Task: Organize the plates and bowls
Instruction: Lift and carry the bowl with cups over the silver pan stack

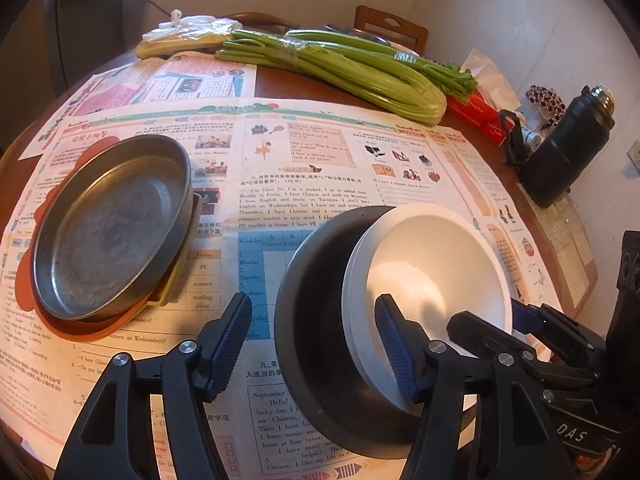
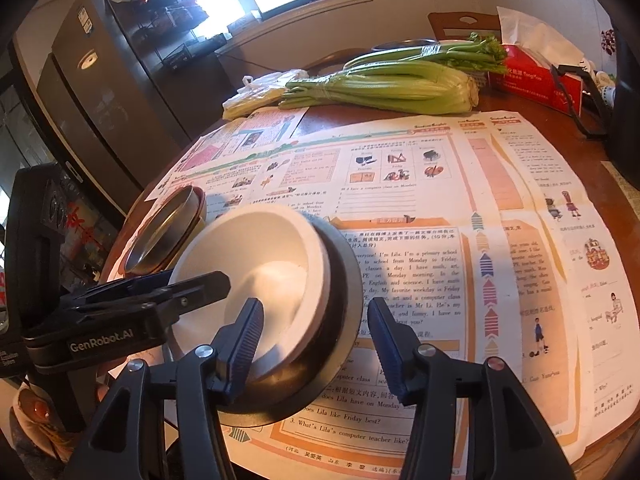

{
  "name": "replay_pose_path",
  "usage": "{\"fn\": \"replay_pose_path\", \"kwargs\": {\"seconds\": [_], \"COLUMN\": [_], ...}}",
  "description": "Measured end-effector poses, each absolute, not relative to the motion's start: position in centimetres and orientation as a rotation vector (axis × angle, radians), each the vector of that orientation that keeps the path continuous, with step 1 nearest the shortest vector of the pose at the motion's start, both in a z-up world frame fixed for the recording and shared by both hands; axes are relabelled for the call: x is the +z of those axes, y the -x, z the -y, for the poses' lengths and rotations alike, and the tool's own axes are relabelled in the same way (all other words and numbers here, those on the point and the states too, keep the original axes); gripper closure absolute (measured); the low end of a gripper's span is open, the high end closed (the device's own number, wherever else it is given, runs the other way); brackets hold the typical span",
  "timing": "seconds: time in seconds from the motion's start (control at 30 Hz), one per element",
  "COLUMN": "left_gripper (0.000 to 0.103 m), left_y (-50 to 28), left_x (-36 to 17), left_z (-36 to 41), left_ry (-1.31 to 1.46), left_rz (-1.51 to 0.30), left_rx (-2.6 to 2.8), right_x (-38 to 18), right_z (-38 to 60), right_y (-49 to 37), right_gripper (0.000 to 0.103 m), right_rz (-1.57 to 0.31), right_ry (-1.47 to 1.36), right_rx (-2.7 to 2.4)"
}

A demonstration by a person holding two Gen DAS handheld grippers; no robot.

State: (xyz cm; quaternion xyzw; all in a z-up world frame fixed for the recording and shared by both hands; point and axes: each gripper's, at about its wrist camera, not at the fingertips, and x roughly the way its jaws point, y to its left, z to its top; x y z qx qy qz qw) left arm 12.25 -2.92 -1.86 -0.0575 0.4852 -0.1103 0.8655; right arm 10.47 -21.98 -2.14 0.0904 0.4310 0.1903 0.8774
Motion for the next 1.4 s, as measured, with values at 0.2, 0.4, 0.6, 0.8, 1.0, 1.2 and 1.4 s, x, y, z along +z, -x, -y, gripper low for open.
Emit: {"fn": "replay_pose_path", "kwargs": {"seconds": [0.2, 0.4, 0.6, 0.8, 1.0, 1.2, 1.4], "left_gripper": [0.037, 0.039, 0.046, 0.046, 0.046, 0.046, 0.046], "left_y": [-12.4, -12.7, -12.5, -12.5, -12.3, -12.0, -11.8], "left_x": [-2.4, -3.1, -3.1, -3.0, -2.5, -1.5, 0.0], "left_z": [3.1, 3.4, 3.9, 3.7, 3.5, 2.8, 1.4], "left_ry": [0.114, 0.139, 0.136, 0.147, 0.149, 0.149, 0.161], "left_rz": [-1.028, -1.057, -1.058, -1.061, -1.051, -1.032, -0.991], "left_rx": [-0.243, -0.276, -0.291, -0.289, -0.286, -0.275, -0.262], "right_x": [-2.6, -2.7, -2.7, -2.5, -2.3, -1.6, -0.6], "right_z": [21.5, 21.2, 21.2, 21.1, 20.9, 20.4, 19.2], "right_y": [-10.6, -10.6, -10.6, -10.6, -10.4, -10.1, -10.2], "right_gripper": [0.049, 0.049, 0.047, 0.047, 0.047, 0.047, 0.047], "right_rz": [-0.916, -0.918, -0.916, -0.909, -0.899, -0.882, -0.862], "right_ry": [-0.191, -0.185, -0.198, -0.192, -0.191, -0.183, -0.171], "right_rx": [0.425, 0.436, 0.451, 0.452, 0.457, 0.467, 0.491]}}
